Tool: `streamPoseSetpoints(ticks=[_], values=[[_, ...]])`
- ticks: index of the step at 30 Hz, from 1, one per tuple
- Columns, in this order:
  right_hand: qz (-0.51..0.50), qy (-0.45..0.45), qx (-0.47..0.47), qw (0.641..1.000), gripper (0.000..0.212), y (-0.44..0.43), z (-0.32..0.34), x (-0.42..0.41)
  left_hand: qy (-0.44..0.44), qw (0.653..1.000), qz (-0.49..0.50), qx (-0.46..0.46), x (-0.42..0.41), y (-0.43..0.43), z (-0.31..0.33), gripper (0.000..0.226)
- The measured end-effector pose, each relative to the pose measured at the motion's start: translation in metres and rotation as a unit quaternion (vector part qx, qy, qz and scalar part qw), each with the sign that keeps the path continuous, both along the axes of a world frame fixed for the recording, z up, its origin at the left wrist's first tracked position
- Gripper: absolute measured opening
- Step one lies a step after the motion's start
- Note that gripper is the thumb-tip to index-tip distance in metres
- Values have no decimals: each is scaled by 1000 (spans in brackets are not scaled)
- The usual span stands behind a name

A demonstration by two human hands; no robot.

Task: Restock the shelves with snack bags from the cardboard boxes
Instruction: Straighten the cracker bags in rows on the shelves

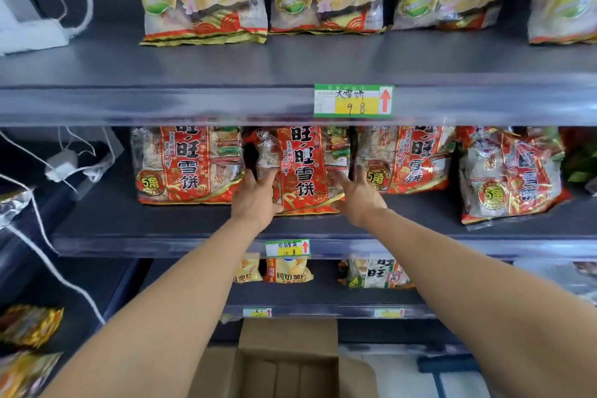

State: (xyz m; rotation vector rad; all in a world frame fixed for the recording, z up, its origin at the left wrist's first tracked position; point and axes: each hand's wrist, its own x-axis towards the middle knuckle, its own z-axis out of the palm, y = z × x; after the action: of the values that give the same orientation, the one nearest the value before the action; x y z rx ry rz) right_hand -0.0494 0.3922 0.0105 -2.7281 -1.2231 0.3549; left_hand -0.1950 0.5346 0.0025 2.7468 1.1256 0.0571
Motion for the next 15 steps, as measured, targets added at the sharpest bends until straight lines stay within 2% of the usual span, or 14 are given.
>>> streamPoseSetpoints(ticks=[2, 5, 7, 9, 11, 13, 15], values=[[-21, 40, 21, 999, 76, 4, -4, 3, -49, 995, 29, -85, 4, 6, -3, 75], [-45, 91, 54, 993, 75, 11, -13, 6, -135, 976, 59, -158, 11, 11, -7, 75], [-67, 118, 78, 988, 72, 17, -19, 10, -174, 959, 101, -200, 19, 15, -9, 89], [-83, 140, 83, 983, 71, 24, -25, 15, -176, 947, 138, -232, 25, 20, -13, 112], [-84, 151, 89, 981, 69, 29, -30, 16, -172, 938, 155, -256, 30, 23, -16, 121], [-80, 152, 127, 977, 64, 32, -33, 15, -187, 939, 149, -249, 35, 26, -17, 114], [-75, 135, 175, 972, 63, 34, -35, 16, -224, 947, 129, -193, 41, 29, -19, 96]])
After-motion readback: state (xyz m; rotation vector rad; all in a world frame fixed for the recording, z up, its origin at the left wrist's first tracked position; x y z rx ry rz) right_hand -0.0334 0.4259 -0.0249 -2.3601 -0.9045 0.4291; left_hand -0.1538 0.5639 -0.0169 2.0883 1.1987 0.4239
